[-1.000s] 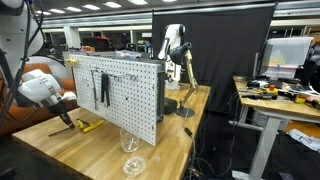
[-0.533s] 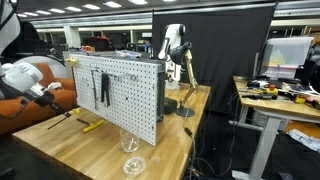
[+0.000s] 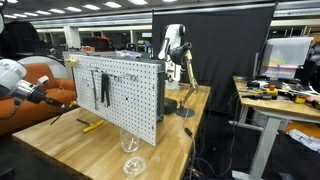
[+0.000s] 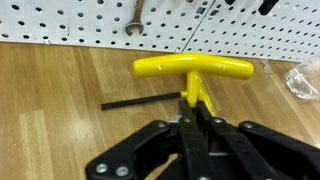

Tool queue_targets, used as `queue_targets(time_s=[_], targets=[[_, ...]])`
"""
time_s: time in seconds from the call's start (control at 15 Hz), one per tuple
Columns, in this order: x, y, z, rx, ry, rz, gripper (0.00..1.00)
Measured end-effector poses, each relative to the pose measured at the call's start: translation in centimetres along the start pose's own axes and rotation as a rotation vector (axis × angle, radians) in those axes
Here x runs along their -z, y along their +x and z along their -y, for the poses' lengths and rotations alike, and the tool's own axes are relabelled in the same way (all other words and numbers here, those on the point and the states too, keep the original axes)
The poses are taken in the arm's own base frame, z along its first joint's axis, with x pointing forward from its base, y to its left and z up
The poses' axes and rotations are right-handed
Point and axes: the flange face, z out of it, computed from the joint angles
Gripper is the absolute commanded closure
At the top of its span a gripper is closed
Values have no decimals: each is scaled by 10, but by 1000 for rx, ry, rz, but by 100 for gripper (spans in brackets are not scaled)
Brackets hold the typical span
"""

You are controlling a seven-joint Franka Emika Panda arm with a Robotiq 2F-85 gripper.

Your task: Hang the objects on the slat wall

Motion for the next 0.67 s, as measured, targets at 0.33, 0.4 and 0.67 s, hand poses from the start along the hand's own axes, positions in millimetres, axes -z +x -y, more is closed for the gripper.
queue_targets(time_s=[0.33,0.4,0.67], targets=[[9,-2,-10,-21,-17,28,98],[9,-7,-14,-34,-22,31,98],[9,-28,-32,-81,-41,40,98]])
